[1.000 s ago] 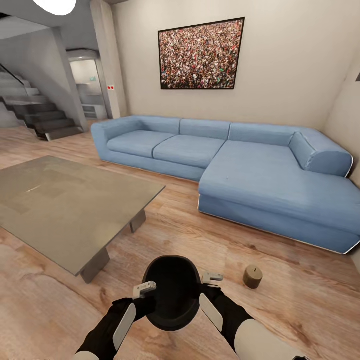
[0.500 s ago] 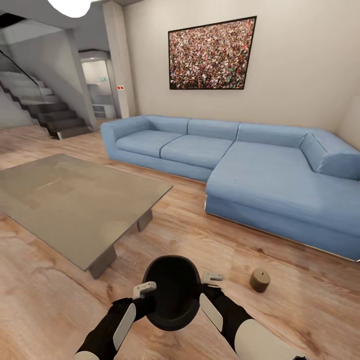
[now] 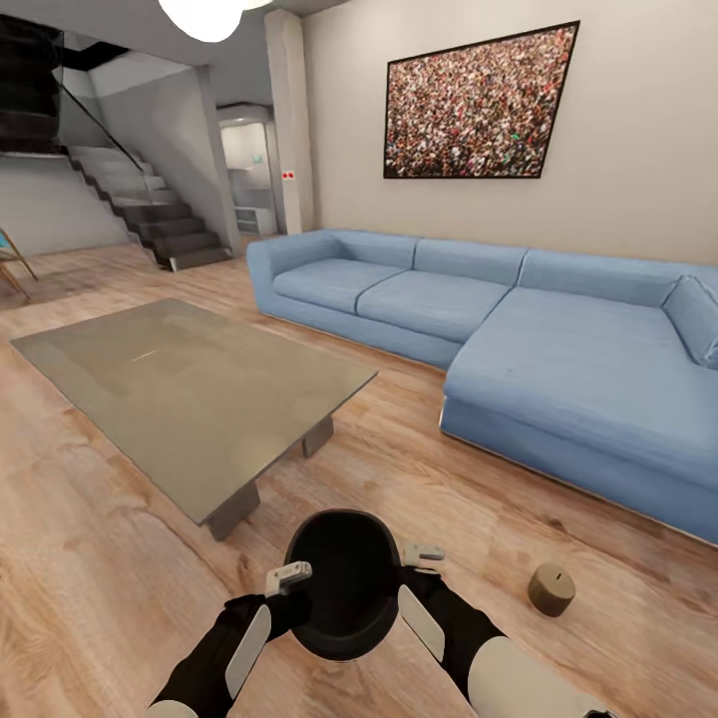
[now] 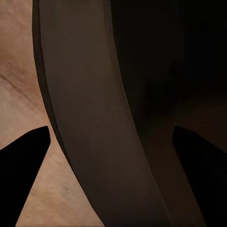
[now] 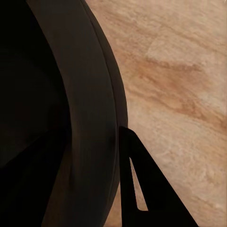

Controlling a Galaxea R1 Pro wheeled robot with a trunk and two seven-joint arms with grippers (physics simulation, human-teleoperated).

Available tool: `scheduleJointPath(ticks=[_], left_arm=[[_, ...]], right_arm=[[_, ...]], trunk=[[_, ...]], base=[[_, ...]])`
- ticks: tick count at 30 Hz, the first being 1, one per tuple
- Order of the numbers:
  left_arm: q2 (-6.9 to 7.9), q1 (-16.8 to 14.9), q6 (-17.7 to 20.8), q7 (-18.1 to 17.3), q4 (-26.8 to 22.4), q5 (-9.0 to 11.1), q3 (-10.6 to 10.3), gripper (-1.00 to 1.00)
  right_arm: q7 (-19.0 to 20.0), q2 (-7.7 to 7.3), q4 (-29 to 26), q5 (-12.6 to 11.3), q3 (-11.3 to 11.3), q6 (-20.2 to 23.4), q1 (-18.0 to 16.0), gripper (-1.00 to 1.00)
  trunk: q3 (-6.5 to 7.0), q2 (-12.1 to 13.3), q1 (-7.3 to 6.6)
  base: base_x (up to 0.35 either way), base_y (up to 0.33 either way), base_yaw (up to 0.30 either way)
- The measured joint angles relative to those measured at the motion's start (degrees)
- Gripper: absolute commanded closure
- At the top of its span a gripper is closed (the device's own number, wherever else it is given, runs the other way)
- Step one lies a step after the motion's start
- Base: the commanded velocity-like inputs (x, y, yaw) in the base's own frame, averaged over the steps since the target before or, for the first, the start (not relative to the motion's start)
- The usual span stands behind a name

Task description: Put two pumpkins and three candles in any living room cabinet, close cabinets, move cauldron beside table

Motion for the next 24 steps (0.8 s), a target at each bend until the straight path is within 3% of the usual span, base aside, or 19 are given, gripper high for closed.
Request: scheduleJointPath(ticks=[6, 12, 21, 24], left_arm=[[0.0, -0.01, 0.0, 0.0, 0.0, 0.03, 0.02, 1.0], [0.0, -0.01, -0.01, 0.0, -0.01, 0.04, 0.06, 1.0], [0.0, 0.0, 0.0, 0.0, -0.01, 0.03, 0.01, 1.0], [0.04, 0.02, 0.0, 0.0, 0.01, 0.02, -0.09, 1.0]], right_arm=[[-0.02, 0.0, -0.04, 0.01, 0.01, 0.0, 0.0, 1.0], [0.01, 0.0, -0.06, 0.04, 0.0, 0.0, 0.0, 1.0], [-0.01, 0.0, -0.03, 0.02, 0.01, 0.0, 0.0, 1.0], [0.16, 0.0, 0.09, 0.11, -0.06, 0.0, 0.0, 1.0]], trunk=[[0.0, 0.0, 0.0], [0.32, 0.0, 0.0], [0.94, 0.0, 0.0], [0.56, -1.19, 0.65]], base=[[0.204, -0.137, 0.038], [0.178, -0.158, 0.183], [0.023, -0.017, 0.215], [0.0, 0.0, 0.14]])
